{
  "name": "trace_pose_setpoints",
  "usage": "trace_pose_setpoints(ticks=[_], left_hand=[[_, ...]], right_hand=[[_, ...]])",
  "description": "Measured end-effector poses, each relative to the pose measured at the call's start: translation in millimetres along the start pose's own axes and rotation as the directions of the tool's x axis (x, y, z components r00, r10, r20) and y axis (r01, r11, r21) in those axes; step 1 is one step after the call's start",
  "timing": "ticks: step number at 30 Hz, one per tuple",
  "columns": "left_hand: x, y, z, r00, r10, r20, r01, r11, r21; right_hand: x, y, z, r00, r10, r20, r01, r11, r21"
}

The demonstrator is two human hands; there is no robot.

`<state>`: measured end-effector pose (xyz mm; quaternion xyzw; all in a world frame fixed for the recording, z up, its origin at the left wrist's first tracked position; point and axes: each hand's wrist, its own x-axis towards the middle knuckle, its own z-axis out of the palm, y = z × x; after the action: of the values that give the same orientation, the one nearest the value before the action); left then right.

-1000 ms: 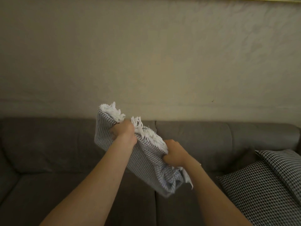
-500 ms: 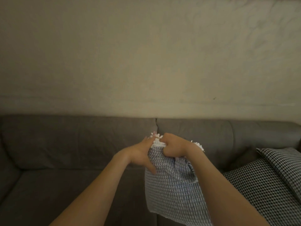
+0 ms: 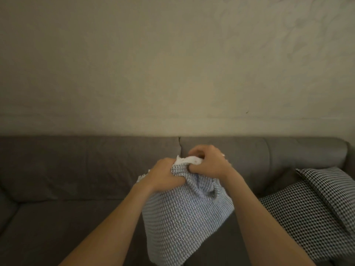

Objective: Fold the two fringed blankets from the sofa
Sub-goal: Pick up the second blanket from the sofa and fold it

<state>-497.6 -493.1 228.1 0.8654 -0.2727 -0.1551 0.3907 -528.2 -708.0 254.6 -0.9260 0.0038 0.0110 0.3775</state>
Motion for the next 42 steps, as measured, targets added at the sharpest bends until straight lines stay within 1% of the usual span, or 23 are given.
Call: trace_pose_setpoints(ticks=[2,4,5,6,7,9,12,14,17,19,22,24,25,26,28,29,31,33,35,37,38,40,42], left_hand=[[1,-7,-2,0.997,-0.046,-0.055,0.045,0.999,-0.022],[0,-13,-2,0.990,-0.097,-0.098,0.092,0.995,-0.050],[-1,-15,-2,0.985,-0.115,-0.127,0.108,0.993,-0.055],[-2,-18,-2,0.978,-0.132,-0.159,0.124,0.991,-0.058],[-2,-20,-2,0.971,-0.147,-0.186,0.138,0.989,-0.062],[-3,-24,-4,0.961,-0.164,-0.223,0.154,0.986,-0.063],[-3,-25,-8,0.960,-0.147,-0.239,0.138,0.989,-0.055],[-3,-25,-10,0.962,-0.132,-0.239,0.124,0.991,-0.047],[-2,-25,-11,0.969,-0.115,-0.219,0.113,0.993,-0.019],[-2,-29,-10,0.973,-0.104,-0.204,0.112,0.993,0.027],[-6,-37,-7,0.982,-0.122,-0.147,0.135,0.987,0.085],[-10,-44,-4,0.985,-0.141,-0.104,0.152,0.983,0.104],[-12,-48,-3,0.987,-0.135,-0.088,0.145,0.983,0.116],[-14,-53,-3,0.990,-0.119,-0.077,0.128,0.984,0.126],[-17,-62,-3,0.994,-0.084,-0.075,0.094,0.986,0.139],[-17,-64,-3,0.995,-0.069,-0.074,0.079,0.986,0.144],[-17,-62,-5,0.995,-0.061,-0.073,0.071,0.986,0.151],[-15,-58,-7,0.995,-0.061,-0.083,0.073,0.985,0.155],[-11,-56,-9,0.992,-0.055,-0.113,0.072,0.985,0.154],[-8,-55,-10,0.987,-0.057,-0.149,0.077,0.988,0.132],[-7,-55,-11,0.984,-0.065,-0.166,0.084,0.990,0.111],[-6,-57,-10,0.977,-0.081,-0.196,0.097,0.993,0.072],[-4,-59,-11,0.973,-0.087,-0.214,0.102,0.993,0.063]], right_hand=[[-4,5,7,0.956,0.076,-0.283,-0.053,0.995,0.086],[-7,11,13,0.840,0.151,-0.521,-0.058,0.980,0.191],[-8,14,16,0.788,0.195,-0.583,-0.060,0.968,0.243],[-9,18,19,0.765,0.246,-0.595,-0.079,0.953,0.292],[-11,21,21,0.771,0.278,-0.573,-0.108,0.944,0.312],[-14,24,26,0.852,0.276,-0.445,-0.150,0.943,0.298],[-15,26,37,0.951,0.187,-0.245,-0.110,0.948,0.297],[-12,26,44,0.965,0.151,-0.212,-0.068,0.932,0.356],[-7,23,49,0.958,0.225,-0.177,-0.110,0.860,0.499],[-3,21,48,0.951,0.222,-0.214,-0.105,0.885,0.453],[0,12,40,0.914,0.169,-0.369,-0.026,0.932,0.363],[1,2,33,0.862,0.112,-0.495,0.041,0.957,0.288],[2,-1,27,0.832,0.130,-0.540,0.058,0.947,0.317],[3,-3,21,0.820,0.186,-0.541,0.067,0.908,0.414],[6,-3,7,0.852,0.309,-0.423,0.008,0.800,0.600],[8,4,4,0.867,0.358,-0.347,-0.100,0.807,0.583],[10,21,5,0.878,0.443,-0.179,-0.352,0.853,0.386],[8,33,17,0.840,0.542,0.030,-0.536,0.819,0.204],[3,37,33,0.772,0.580,0.260,-0.617,0.782,0.088],[-1,35,48,0.704,0.566,0.428,-0.636,0.771,0.027],[-2,36,54,0.694,0.549,0.465,-0.632,0.774,0.031],[0,39,66,0.749,0.508,0.425,-0.618,0.767,0.172],[3,39,70,0.861,0.449,0.237,-0.508,0.783,0.360]])
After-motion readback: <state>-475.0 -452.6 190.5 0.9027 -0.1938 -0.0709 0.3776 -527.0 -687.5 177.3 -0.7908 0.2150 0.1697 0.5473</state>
